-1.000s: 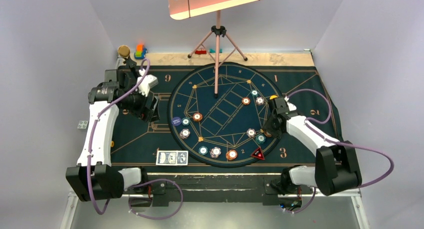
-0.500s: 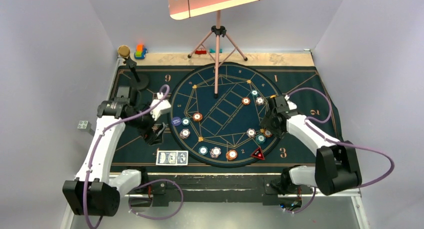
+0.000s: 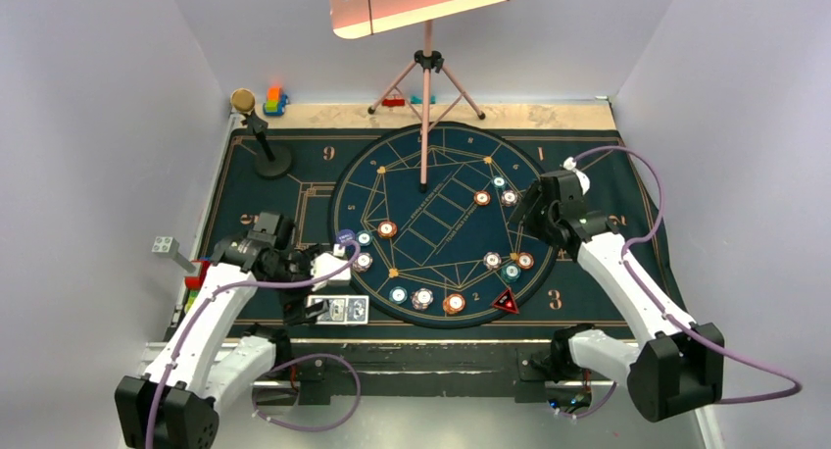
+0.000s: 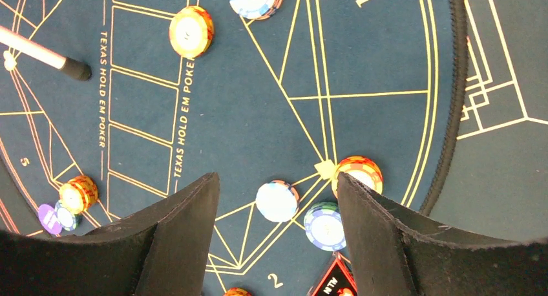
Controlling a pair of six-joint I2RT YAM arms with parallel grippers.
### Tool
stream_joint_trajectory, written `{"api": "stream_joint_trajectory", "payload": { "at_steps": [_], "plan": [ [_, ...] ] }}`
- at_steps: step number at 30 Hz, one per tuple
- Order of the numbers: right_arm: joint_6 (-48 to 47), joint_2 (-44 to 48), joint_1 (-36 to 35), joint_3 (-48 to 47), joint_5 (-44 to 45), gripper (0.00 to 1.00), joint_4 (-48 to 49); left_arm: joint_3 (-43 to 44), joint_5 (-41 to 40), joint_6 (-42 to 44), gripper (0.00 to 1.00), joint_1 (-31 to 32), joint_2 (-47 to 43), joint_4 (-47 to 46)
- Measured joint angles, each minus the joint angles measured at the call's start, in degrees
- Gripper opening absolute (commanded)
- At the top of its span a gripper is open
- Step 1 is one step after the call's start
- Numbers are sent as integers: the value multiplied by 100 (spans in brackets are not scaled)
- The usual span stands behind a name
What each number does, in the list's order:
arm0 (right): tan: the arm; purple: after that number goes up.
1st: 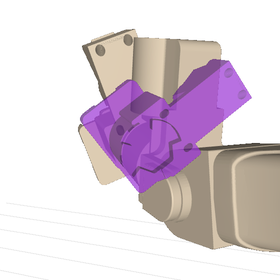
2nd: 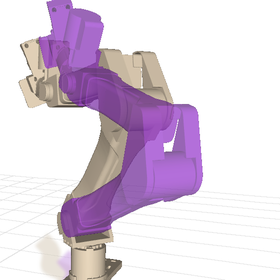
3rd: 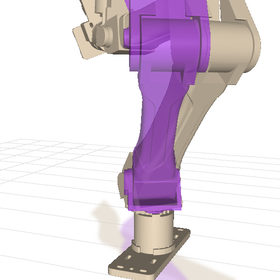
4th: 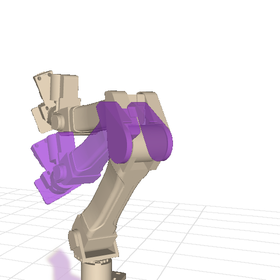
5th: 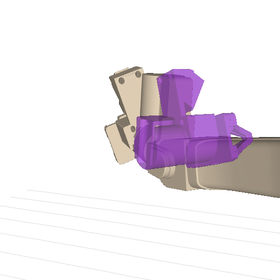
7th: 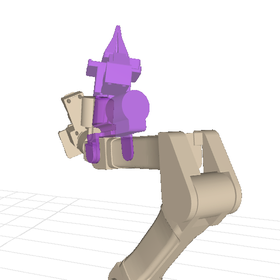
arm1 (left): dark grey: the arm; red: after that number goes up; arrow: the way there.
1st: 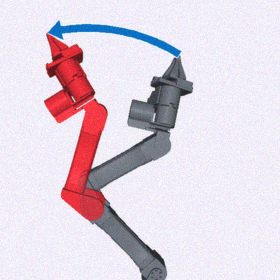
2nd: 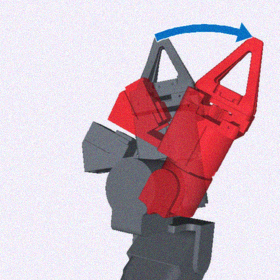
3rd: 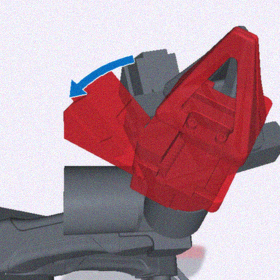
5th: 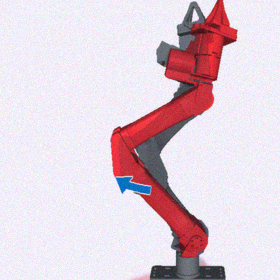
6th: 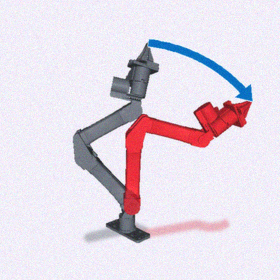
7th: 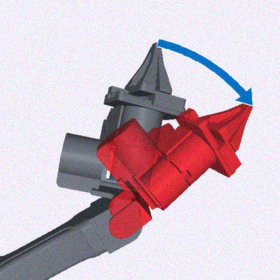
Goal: Distribute texas hold em gaming equipment
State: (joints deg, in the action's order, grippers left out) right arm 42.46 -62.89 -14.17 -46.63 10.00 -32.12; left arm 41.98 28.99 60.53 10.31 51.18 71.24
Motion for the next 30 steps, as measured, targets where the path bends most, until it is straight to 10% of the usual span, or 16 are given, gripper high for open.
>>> {"api": "stream_joint_trajectory", "payload": {
  "at_steps": [30],
  "plan": [
    [-680,-46,0,-1067,-802,71,170,-765,-1381,-162,100,1829,1552,-1895]
  ]
}}
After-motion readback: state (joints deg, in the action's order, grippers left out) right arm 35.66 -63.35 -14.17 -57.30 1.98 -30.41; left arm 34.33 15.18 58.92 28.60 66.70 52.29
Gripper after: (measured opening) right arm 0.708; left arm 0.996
